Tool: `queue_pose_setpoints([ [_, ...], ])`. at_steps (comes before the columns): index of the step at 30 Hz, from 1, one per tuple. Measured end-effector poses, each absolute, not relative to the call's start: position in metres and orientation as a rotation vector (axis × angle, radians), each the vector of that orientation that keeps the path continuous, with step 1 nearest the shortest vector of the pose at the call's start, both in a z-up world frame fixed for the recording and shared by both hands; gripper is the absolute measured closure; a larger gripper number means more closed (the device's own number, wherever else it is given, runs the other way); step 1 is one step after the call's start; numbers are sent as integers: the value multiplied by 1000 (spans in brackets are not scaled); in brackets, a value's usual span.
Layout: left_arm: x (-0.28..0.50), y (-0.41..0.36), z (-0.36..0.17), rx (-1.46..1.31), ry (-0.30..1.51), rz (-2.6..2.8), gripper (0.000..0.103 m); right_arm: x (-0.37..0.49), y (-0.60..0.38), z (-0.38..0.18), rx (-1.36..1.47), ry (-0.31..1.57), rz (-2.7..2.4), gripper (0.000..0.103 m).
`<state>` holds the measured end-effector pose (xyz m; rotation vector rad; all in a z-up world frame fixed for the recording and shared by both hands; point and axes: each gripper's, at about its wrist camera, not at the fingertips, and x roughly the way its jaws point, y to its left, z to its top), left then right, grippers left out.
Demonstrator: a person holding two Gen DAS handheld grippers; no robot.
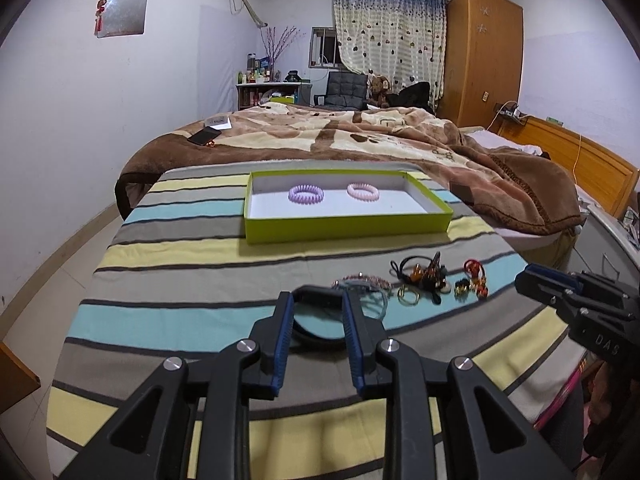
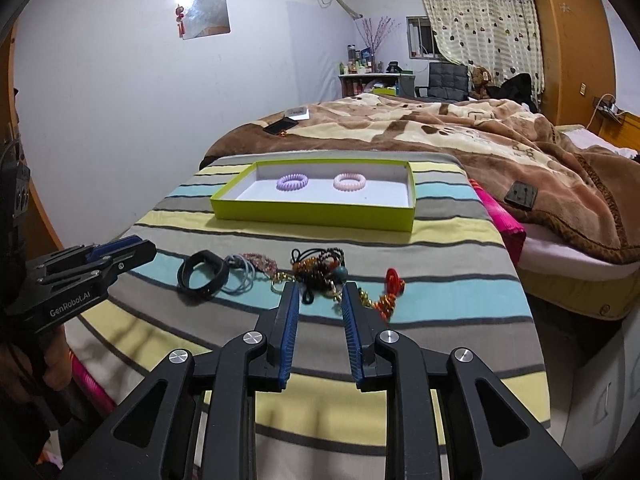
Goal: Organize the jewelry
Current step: 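Grasp the black watch band with the left tool while the right tool grasps the red beaded ornament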
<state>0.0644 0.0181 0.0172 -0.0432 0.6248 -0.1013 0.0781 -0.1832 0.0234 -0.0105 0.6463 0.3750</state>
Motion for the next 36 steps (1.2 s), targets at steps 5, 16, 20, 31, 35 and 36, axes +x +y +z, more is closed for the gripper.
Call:
queue_pose_setpoints([
  [5,64,19,9,-47,647,-96,76,79,-187,22,-2,652,361,80],
  [16,77,23,-8,-68,709,-78,75,96,-199,8,18,695,319,80],
  [20,86,26,-13,-81,731,-65,75,110,-207,1,49,724,293,79],
  [31,109,28,-26,-114,807,-29,75,146,-212,-18,80,824,232,80],
  [35,114,28,-28,-115,829,-20,75,158,-213,-19,95,857,229,80],
  [36,116,28,-29,-114,834,-18,75,162,-212,-20,84,869,222,80],
])
